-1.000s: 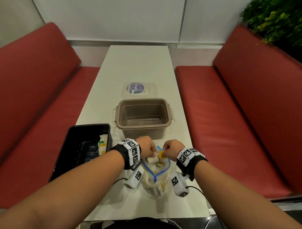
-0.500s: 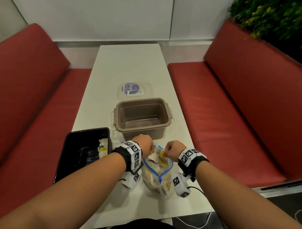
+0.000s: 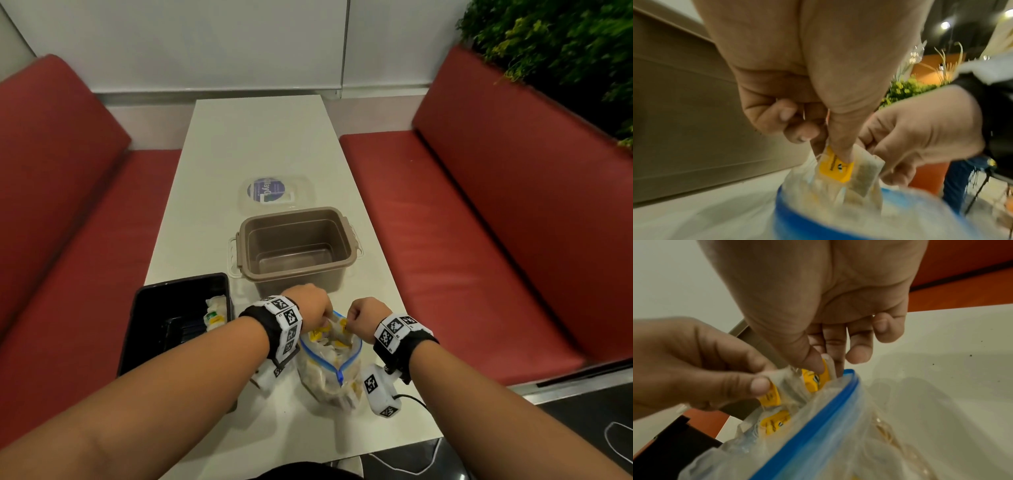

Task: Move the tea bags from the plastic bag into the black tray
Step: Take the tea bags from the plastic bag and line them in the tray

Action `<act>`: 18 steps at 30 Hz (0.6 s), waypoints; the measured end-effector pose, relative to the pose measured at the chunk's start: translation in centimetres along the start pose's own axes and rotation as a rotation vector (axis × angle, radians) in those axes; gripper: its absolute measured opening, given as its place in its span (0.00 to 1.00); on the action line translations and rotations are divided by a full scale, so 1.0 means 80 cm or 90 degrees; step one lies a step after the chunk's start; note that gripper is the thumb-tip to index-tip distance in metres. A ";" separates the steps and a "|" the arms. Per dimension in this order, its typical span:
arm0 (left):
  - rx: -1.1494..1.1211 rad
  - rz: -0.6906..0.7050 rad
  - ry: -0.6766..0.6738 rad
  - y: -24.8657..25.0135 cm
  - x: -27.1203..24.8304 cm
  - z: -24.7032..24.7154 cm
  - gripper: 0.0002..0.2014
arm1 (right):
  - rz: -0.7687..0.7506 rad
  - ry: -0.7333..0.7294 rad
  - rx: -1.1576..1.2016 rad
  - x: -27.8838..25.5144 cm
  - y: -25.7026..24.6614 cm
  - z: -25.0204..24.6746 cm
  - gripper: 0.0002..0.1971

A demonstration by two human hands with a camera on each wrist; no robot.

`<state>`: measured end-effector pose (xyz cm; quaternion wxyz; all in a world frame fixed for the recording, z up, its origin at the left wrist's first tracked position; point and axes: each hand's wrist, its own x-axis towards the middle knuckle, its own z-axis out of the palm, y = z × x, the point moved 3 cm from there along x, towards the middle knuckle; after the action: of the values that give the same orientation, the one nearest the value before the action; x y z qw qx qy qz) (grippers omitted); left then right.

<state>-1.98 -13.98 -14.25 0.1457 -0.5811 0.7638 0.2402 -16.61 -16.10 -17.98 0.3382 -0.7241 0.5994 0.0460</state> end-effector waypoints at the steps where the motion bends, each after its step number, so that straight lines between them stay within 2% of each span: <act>1: -0.026 0.013 0.029 0.000 -0.005 -0.008 0.12 | -0.001 0.004 -0.001 -0.001 0.000 -0.001 0.09; 5: -0.119 0.037 0.141 -0.005 -0.039 -0.057 0.11 | -0.022 0.014 -0.005 -0.002 -0.009 -0.005 0.07; 9: -0.176 0.005 0.216 -0.044 -0.095 -0.108 0.09 | -0.089 0.061 0.018 -0.007 -0.040 -0.022 0.06; 12: -0.169 -0.011 0.214 -0.084 -0.150 -0.134 0.08 | -0.163 0.113 0.071 -0.019 -0.069 -0.037 0.05; 15: -0.109 -0.065 0.208 -0.121 -0.190 -0.131 0.06 | -0.231 0.128 0.113 -0.033 -0.097 -0.041 0.07; 18: -0.057 -0.133 0.121 -0.142 -0.197 -0.093 0.04 | -0.289 0.116 0.140 -0.046 -0.125 -0.039 0.04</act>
<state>13.80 -7.49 -2.31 0.0712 -0.6837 0.6977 0.2017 -9.67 -14.15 -9.49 0.3616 -0.7998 0.4511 -0.1617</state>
